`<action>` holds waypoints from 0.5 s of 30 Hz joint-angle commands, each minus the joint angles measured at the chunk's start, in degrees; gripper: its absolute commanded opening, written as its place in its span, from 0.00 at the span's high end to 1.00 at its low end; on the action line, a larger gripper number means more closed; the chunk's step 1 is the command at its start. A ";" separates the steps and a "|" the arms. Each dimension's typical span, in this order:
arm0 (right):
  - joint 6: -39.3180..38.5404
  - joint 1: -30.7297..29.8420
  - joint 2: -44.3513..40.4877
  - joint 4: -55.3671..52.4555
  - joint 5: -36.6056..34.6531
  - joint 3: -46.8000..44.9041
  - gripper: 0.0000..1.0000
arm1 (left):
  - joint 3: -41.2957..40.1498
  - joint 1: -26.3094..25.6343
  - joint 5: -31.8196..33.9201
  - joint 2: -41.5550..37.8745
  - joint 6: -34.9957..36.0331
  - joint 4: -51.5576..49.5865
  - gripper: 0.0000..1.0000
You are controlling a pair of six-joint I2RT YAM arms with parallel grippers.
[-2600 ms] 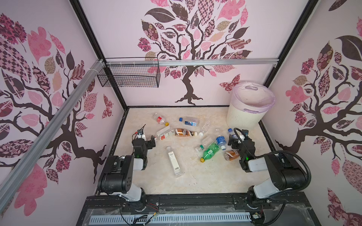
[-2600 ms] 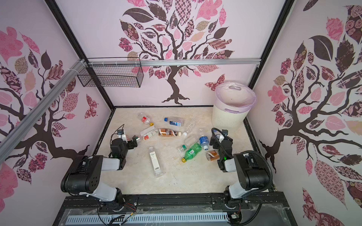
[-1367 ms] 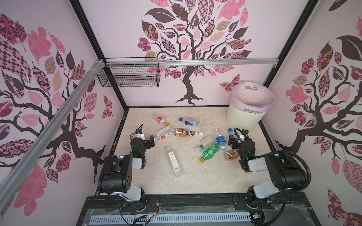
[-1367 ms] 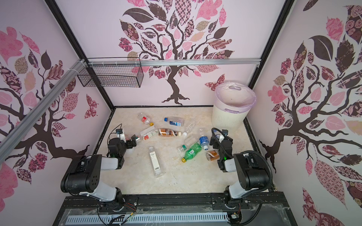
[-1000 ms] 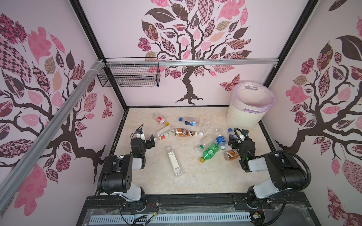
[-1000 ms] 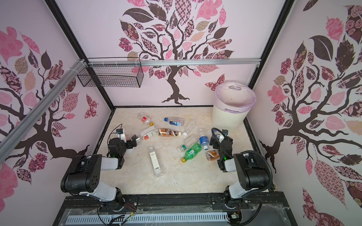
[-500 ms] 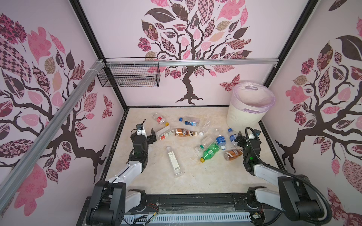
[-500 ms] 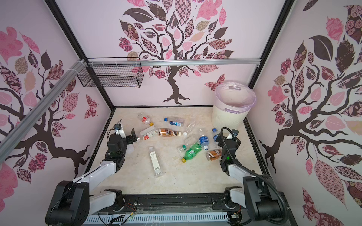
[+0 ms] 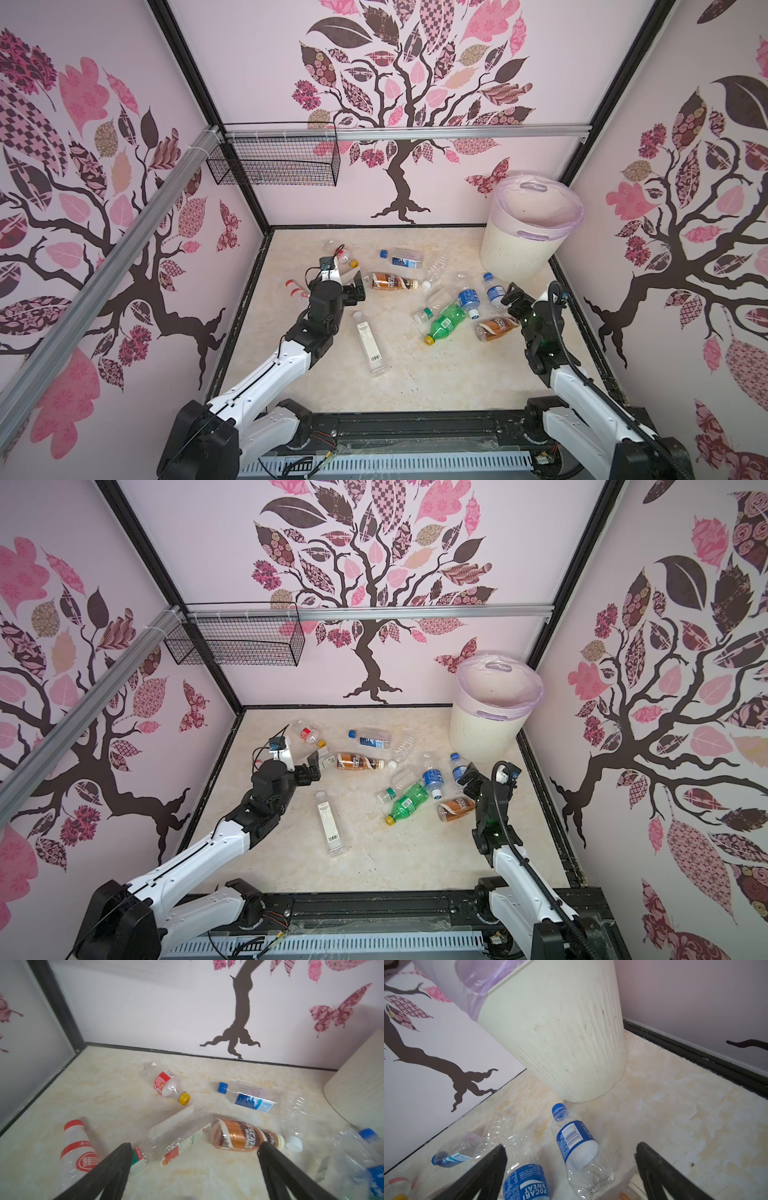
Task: Throw the plastic bottles in the bin
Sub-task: Pick up the plastic bottle from the middle-right of the table.
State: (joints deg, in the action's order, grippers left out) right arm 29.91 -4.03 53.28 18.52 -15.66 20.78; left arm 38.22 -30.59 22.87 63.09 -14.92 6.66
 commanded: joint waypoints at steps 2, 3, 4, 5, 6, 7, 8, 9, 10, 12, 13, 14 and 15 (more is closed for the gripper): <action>-1.26 0.13 6.47 -16.36 2.23 8.09 0.00 | 6.78 -6.71 -0.45 3.58 0.83 -9.17 0.02; -0.90 0.12 7.61 -15.66 2.40 7.77 0.00 | 8.13 -8.89 0.45 4.91 1.87 -9.95 0.02; -0.61 0.12 8.49 -15.17 2.61 7.70 0.01 | 9.42 -10.85 2.00 5.90 3.39 -10.39 0.02; -0.58 0.15 9.52 -14.87 2.79 7.77 0.01 | 10.78 -12.96 3.14 7.41 5.40 -10.98 0.02; -0.72 0.07 10.63 -15.13 3.16 8.32 0.01 | 12.12 -14.54 3.30 8.54 7.14 -11.59 0.02; -0.90 0.08 11.64 -15.99 3.35 9.13 0.00 | 13.76 -15.55 2.46 9.77 8.91 -12.79 0.01; -1.07 0.08 12.86 -17.44 3.39 10.15 0.01 | 15.33 -16.93 2.48 10.95 10.46 -14.21 0.02; -1.33 0.11 13.59 -18.47 3.90 10.84 0.00 | 16.43 -17.62 1.78 11.72 11.31 -14.90 0.02; -1.73 0.08 13.85 -18.98 4.79 11.19 0.00 | 16.64 -17.92 1.77 12.17 10.65 -14.14 0.02; -1.87 0.04 13.62 -18.64 7.66 10.60 0.00 | 16.14 -18.01 4.30 12.17 6.82 -12.14 0.02; -2.16 0.00 13.43 -18.27 9.13 10.28 0.01 | 15.68 -18.01 6.22 12.10 4.35 -11.19 0.02; -2.21 -0.17 13.33 -18.17 10.31 10.11 0.00 | 14.91 -18.06 7.01 11.74 3.37 -10.08 0.01; -2.63 -0.63 13.34 -18.19 10.39 10.04 0.00 | 14.08 -18.08 5.83 11.40 5.16 -8.65 0.02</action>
State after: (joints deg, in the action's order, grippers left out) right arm 28.53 -4.08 66.41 2.04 -8.67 29.04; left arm 52.27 -48.80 26.37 75.48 -8.82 -4.54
